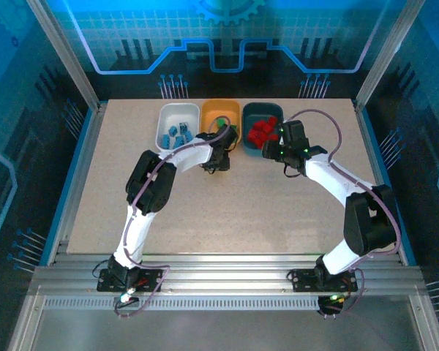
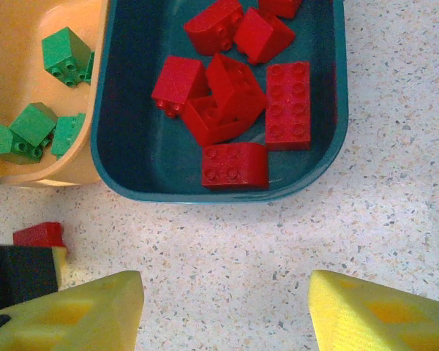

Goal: Sort the legos into containers by color

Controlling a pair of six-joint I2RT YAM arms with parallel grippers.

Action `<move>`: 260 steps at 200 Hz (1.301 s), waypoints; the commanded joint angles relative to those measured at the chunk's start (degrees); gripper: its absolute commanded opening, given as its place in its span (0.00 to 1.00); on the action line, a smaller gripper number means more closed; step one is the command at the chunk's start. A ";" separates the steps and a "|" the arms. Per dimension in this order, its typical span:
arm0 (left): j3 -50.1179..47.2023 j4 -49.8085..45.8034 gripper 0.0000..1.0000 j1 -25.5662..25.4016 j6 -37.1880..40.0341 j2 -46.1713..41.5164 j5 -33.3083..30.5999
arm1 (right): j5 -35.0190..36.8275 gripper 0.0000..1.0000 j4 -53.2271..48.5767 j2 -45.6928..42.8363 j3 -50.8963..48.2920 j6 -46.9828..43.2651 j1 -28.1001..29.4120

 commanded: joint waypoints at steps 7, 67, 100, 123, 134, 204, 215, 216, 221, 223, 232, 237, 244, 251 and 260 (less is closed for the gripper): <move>-0.34 -2.14 0.39 -2.21 1.02 -5.40 1.19 | 0.68 0.62 0.69 -1.13 -0.62 -0.30 -0.57; 13.91 -4.18 0.39 -4.74 3.26 -2.76 8.18 | 1.89 0.62 -0.79 -2.48 -1.88 3.04 -4.49; 27.69 -5.11 0.39 -4.84 5.30 4.79 13.62 | 1.51 0.62 -1.19 -3.59 -2.87 3.31 -5.87; 36.23 -4.59 0.40 -4.82 6.37 10.55 16.54 | 1.01 0.62 -1.38 -4.50 -3.47 3.65 -6.77; 40.24 -4.66 0.40 -4.84 6.86 13.30 17.16 | 0.80 0.62 -1.59 -5.14 -3.65 3.74 -7.23; 47.13 1.03 0.50 -4.29 7.20 20.07 17.56 | -0.40 0.63 -2.25 -8.25 -5.25 3.49 -9.80; 48.03 1.21 0.60 -4.18 7.88 20.19 17.47 | -0.34 0.64 -2.13 -8.52 -5.43 3.39 -9.86; 48.15 1.26 0.61 -4.20 7.94 20.20 17.47 | -0.34 0.64 -2.11 -8.56 -5.48 3.39 -9.88; 48.53 1.29 0.64 -4.22 8.20 20.04 17.42 | -0.36 0.64 -2.00 -8.69 -5.52 3.48 -9.90; 48.65 1.37 0.66 -4.22 8.30 20.03 17.35 | -0.48 0.64 -2.00 -8.74 -5.52 3.48 -9.85; 49.33 1.56 0.77 -4.20 8.78 19.56 16.90 | -0.69 0.65 -1.91 -8.85 -5.48 3.56 -9.90; 49.64 1.70 0.82 -4.18 9.26 19.22 16.58 | -0.77 0.65 -1.99 -8.91 -5.37 3.64 -9.90; 50.30 1.56 0.87 -4.17 9.96 18.66 15.73 | -0.78 0.66 -2.12 -9.16 -5.33 3.74 -9.89; 50.79 1.40 0.90 -4.14 10.66 17.88 14.78 | -0.81 0.66 -2.17 -9.51 -5.28 3.75 -9.88; 50.92 0.97 0.97 -3.92 11.30 16.54 14.02 | -0.70 0.66 -2.42 -10.06 -5.30 3.88 -9.82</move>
